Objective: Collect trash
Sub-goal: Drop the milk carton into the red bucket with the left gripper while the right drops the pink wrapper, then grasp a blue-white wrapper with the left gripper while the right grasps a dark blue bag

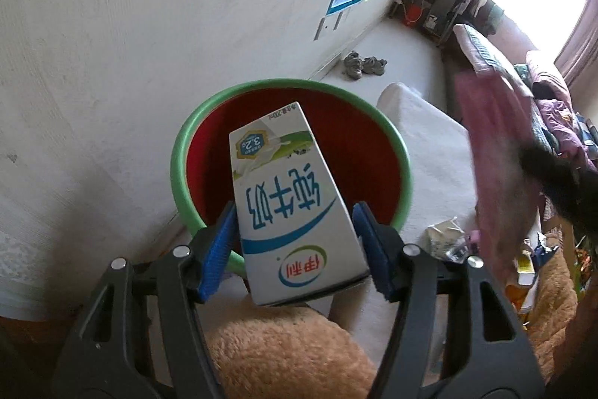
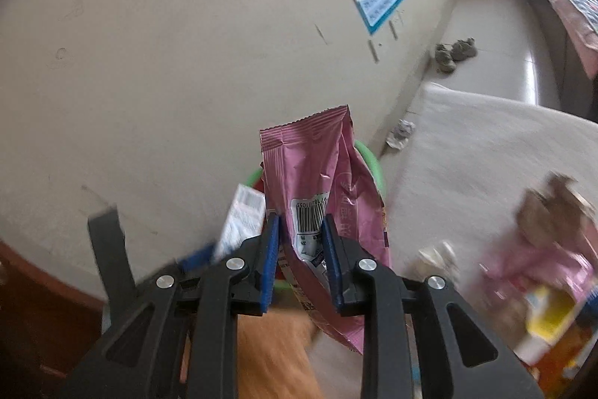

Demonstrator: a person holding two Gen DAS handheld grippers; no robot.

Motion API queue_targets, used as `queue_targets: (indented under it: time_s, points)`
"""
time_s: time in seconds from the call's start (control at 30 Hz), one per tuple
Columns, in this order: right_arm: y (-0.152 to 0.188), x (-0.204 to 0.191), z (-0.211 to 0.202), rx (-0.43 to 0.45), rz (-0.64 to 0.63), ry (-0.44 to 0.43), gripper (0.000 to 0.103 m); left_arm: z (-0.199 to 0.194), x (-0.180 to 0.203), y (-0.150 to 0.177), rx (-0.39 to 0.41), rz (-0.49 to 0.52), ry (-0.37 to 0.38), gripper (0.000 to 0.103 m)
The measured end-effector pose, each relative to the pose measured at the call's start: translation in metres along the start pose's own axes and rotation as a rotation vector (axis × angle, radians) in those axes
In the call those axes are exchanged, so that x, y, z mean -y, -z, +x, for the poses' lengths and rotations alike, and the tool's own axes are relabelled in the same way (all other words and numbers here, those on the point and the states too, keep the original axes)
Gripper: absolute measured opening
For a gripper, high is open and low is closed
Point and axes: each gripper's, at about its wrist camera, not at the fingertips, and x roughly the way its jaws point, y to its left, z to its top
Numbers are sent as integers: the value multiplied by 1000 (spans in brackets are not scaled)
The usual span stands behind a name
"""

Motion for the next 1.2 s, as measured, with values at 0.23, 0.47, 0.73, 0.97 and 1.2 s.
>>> queue_targets:
  time_s: [0.23,0.47,0.73,0.97,1.2]
  points:
    - [-19,13,34,19,137,-18,53,-3,-3,5,17,-19,23,77]
    - [-18,24,-1,76,120,-3,59,0,3,9,15,11,24,82]
    - [9,50,-94,176,22,63,63,-15,38,23,28,75,86,82]
    - [91,78,-149,197,-45,231,66,-22,94,54,-9,191,173,82]
    - [151,109,-157,149,-38,364,66,-21,142,95,-128,236,258,84]
